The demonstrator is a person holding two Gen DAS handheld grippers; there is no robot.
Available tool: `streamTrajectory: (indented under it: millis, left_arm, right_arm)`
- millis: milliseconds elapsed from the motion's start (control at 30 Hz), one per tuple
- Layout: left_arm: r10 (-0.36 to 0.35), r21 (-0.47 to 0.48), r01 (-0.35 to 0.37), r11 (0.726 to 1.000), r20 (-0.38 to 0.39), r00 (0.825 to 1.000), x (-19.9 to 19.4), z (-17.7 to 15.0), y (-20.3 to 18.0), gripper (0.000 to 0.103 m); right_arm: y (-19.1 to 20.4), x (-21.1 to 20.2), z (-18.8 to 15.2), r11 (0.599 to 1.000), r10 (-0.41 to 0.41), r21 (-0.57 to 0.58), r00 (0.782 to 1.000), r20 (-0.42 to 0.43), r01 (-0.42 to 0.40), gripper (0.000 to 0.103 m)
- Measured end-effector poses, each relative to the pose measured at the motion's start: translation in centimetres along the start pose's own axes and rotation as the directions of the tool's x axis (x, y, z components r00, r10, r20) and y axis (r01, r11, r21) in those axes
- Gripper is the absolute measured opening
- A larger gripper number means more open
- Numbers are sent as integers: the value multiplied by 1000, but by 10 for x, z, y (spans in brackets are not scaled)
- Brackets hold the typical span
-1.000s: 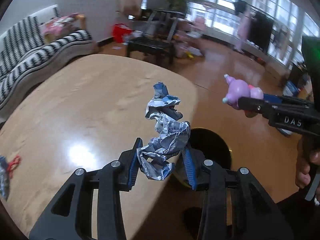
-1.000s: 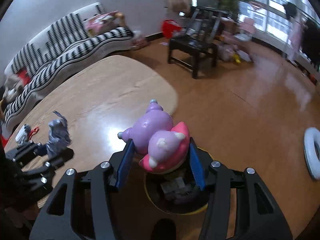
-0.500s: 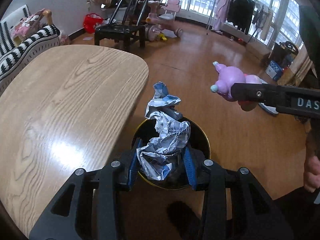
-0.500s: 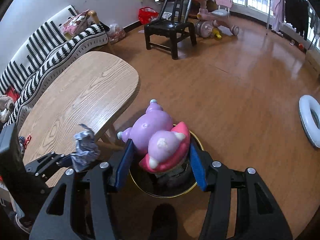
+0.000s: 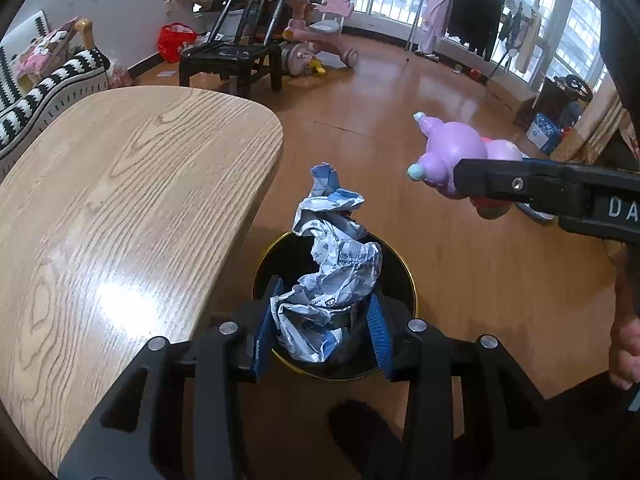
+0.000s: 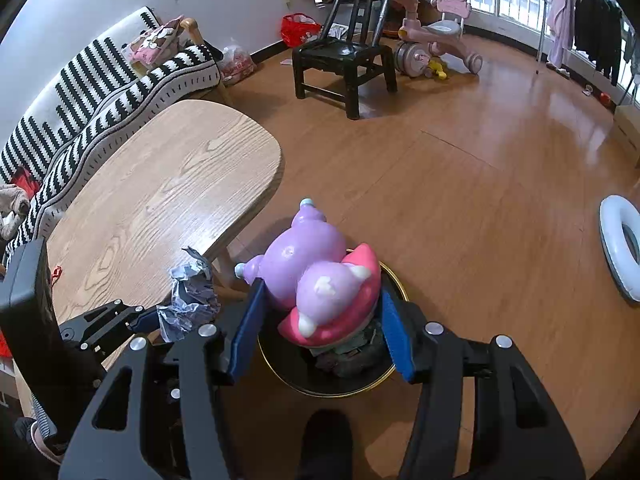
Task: Collect trash
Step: 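Carry crumpled foil and pink toy to the black bin and release both, then grasp the white box with green bag in the left tool while the right tool grasps the red ribbon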
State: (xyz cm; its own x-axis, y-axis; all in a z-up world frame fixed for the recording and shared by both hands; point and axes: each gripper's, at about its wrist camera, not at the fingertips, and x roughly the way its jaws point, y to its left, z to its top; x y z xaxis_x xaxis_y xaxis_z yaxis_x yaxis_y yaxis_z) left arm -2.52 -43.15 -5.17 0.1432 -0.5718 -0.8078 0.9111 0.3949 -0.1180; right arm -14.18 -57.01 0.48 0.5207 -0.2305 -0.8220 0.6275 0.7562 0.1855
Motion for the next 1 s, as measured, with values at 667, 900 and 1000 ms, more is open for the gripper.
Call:
streamTrajectory:
  millis: [667, 900, 1000]
  left_arm:
    - [64, 0, -64, 998, 33, 997, -17, -4, 7, 81]
    - [185, -5, -185, 983, 78, 980, -65, -25, 46, 91]
    - [250, -43, -247, 968, 97, 963, -94, -39, 79, 92]
  right_arm:
    - [3, 5, 1, 999, 3, -36, 1000, 9, -3, 78]
    - [49, 12, 4, 991, 59, -121, 998, 26, -55, 85]
    - [82, 20, 7, 982, 110, -158, 994, 13, -107, 85]
